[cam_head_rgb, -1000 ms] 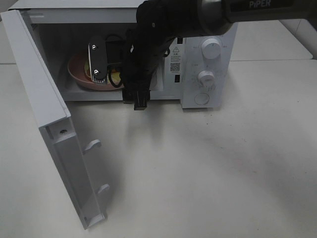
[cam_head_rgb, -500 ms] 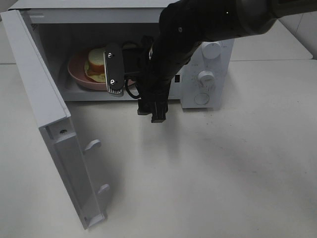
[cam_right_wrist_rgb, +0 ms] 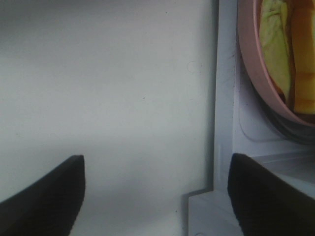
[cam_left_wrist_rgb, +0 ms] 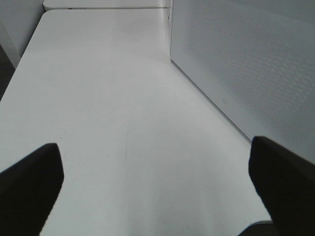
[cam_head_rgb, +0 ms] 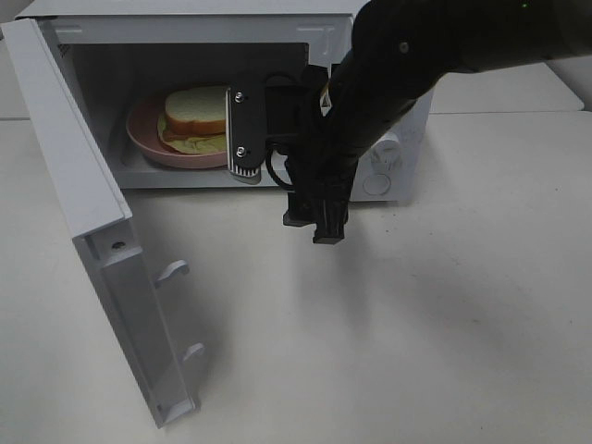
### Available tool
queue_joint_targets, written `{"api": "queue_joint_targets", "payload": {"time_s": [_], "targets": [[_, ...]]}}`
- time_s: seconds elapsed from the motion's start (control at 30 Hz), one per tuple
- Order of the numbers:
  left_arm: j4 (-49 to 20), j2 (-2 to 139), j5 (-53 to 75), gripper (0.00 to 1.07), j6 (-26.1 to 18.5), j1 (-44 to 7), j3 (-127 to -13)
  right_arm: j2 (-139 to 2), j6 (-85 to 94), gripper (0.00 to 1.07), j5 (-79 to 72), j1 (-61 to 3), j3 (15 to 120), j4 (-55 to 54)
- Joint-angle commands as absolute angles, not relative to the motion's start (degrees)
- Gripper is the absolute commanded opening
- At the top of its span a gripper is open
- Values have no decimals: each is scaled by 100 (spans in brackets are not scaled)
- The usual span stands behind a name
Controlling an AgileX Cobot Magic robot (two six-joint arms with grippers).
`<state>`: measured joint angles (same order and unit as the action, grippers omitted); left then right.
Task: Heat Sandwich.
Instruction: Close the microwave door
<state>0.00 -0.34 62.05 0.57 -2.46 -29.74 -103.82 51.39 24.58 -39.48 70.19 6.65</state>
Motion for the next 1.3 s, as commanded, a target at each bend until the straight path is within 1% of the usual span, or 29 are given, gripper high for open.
{"api": "queue_joint_targets", "payload": {"time_s": [0.03, 0.3, 0.5, 0.57, 0.63, 0.73, 0.8, 0.87, 0.9, 1.0, 1.07, 1.13, 1.3], "targets": [[-29, -160, 6131, 98, 115, -241, -2962, -9964, 4876, 76, 2475, -3930, 6646, 670], [-29, -160, 6131, 98, 115, -241, -2962, -9150, 4137, 76, 2515, -3942, 5867, 665], [-29, -160, 6131, 98, 115, -241, -2962, -8675, 3558, 76, 2555, -3942, 5489, 647], [-29, -160, 6131, 98, 115, -241, -2962, -8342, 3128, 76, 2555, -3942, 5243, 647], [-29, -160, 6131, 98, 115, -241, -2962, -8251, 2985, 76, 2567, -3942, 5180, 647], [-29, -160, 6131, 98, 115, -241, -2962, -7827, 2126, 76, 2756, -3942, 4933, 647], [-29, -160, 6131, 98, 115, -241, -2962, -7712, 1925, 76, 2813, -3942, 4882, 647], [-29, -160, 6131, 98, 115, -241, -2962, -7426, 1192, 76, 3117, -3942, 4733, 647], [-29, -160, 6131, 98, 115, -241, -2962, -7426, 1192, 76, 3117, -3942, 4733, 647], [-29, -160, 6131, 98, 115, -241, -2962, -7013, 344, 76, 3730, -3942, 4589, 647], [-29, -160, 6131, 98, 115, -241, -2962, -6927, 235, 76, 3867, -3942, 4566, 647], [-29, -160, 6131, 98, 115, -241, -2962, -6606, -69, 76, 4372, -3942, 4555, 647], [-29, -160, 6131, 98, 115, -241, -2962, -6085, -309, 76, 5059, -3942, 4555, 647]]}}
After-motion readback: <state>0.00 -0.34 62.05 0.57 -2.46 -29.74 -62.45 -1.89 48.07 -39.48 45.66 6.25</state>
